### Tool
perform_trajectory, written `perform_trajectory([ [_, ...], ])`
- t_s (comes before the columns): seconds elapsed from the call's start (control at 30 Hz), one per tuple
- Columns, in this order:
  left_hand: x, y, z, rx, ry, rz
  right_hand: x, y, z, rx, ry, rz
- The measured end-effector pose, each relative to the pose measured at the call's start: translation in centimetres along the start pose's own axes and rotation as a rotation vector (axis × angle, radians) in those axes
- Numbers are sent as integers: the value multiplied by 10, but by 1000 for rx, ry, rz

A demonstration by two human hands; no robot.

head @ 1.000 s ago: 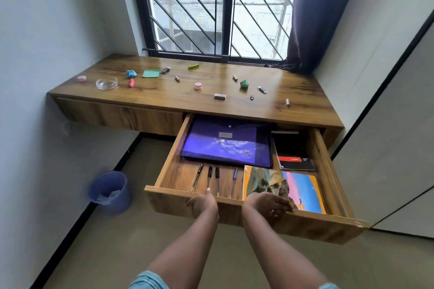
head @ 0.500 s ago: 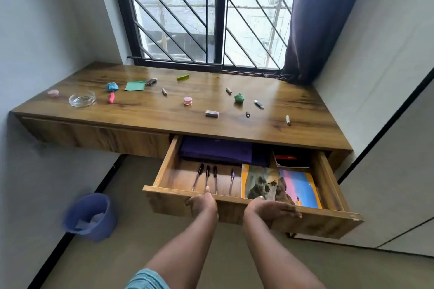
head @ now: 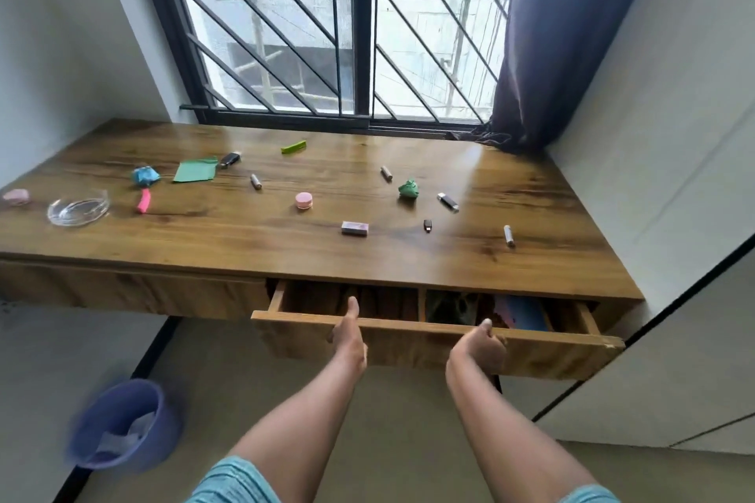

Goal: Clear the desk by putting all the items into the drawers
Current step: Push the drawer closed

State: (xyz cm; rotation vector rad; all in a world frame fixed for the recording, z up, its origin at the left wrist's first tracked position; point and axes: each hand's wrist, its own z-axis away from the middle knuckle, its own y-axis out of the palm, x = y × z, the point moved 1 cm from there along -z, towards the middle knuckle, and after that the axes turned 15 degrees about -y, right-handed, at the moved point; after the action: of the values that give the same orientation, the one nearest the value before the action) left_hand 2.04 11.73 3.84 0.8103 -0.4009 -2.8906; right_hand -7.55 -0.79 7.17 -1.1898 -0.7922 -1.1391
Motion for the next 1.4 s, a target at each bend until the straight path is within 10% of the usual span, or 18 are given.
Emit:
perform_trajectory([
  [0.6,-46,63,-45,-276,48,-22,36,75,-39,-99,211,-245],
  [0.83,-62,52,-51,-66,-30,-54,36,79,-41,-50,168,-91],
  [1.1,-79,18,-25,-259,28,-188,58,64,-22,410,-43,75],
  [1.4,-112,59,3,-569,320,-616,108,82,-43,278,-499,185],
])
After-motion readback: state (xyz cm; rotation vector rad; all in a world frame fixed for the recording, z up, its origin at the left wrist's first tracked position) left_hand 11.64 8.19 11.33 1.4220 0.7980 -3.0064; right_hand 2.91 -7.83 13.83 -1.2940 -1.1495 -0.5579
